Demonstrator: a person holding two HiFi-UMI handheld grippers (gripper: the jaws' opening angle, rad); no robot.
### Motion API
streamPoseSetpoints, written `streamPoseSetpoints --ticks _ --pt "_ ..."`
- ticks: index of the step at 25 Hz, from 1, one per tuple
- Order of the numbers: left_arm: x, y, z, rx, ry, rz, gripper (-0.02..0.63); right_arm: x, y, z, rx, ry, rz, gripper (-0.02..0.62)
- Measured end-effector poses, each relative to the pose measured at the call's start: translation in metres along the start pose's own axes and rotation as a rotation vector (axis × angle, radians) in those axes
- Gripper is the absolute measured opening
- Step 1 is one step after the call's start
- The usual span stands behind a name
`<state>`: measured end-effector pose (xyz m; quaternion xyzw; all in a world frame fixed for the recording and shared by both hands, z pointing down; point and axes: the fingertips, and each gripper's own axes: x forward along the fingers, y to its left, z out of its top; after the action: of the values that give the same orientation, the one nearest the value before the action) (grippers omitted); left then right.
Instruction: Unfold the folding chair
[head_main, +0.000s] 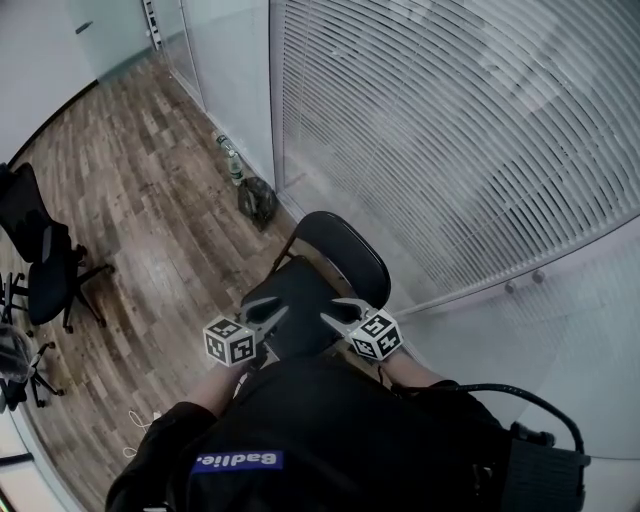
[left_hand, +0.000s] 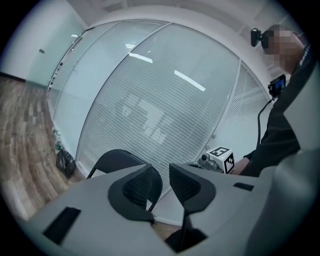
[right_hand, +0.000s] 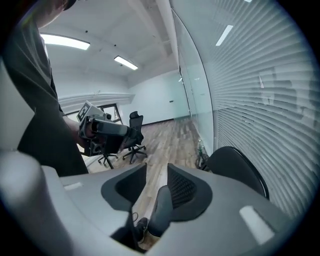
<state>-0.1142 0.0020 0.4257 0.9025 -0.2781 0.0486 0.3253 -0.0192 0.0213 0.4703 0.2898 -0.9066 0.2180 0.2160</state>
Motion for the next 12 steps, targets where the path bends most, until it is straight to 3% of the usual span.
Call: streamPoseSetpoints --ticks 2,12 --pt "-0.004 -0.016 0.017 0.046 -0.005 -0.009 0.106 -0.004 0.011 0.019 0.005 -0.034 0.019 0.118" --pt "-0.015 -0.074 0.085 0.111 -0.074 -0.040 0.021 -0.030 0.057 0.097 0.022 -0.209 0.126 0.035"
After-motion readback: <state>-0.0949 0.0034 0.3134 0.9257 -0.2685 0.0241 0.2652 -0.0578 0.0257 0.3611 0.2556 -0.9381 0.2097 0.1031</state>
